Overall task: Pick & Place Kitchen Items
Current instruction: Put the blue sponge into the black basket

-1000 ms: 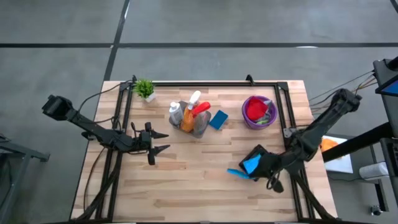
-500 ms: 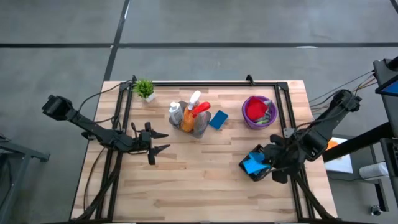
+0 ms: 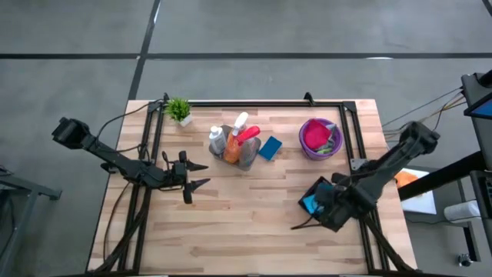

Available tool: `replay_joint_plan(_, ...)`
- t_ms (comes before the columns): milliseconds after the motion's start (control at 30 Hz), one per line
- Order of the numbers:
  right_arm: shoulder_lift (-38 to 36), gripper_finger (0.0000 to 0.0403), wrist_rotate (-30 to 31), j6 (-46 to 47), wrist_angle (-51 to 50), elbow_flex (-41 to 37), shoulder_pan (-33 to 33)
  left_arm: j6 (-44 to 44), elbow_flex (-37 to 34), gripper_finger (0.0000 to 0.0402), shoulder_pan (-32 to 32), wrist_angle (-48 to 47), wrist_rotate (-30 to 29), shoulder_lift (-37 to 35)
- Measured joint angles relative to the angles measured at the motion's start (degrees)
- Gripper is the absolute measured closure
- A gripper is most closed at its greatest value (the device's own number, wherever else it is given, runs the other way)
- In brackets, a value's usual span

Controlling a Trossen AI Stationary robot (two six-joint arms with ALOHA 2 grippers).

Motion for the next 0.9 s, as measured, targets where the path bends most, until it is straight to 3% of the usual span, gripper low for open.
replay_joint_plan(333,12.8,0.0385,-6.0,-3.7,1.3,0.4,-3.5,-0.1,0.0,0.0171,0.0,0.0,-0.4,0.0)
replay_joint_plan(633,16.3,0.038,-6.1,-6.8,1.8,6.3,-4.4,-0.1,0.0,0.0171,0.0,0.0,-0.4,0.0)
replay_joint_plan(733,16.4,0.0347,-5.5,-7.1,1.9,7.1,-4.5,-0.2,0.0,0.0171,0.0,0.0,-0.4,0.0)
replay_joint_plan(900,16.4,0.024,-4.2,-7.9,1.9,7.1,-4.5,-0.2,0.0,0.0171,0.0,-0.3,-0.4,0.0)
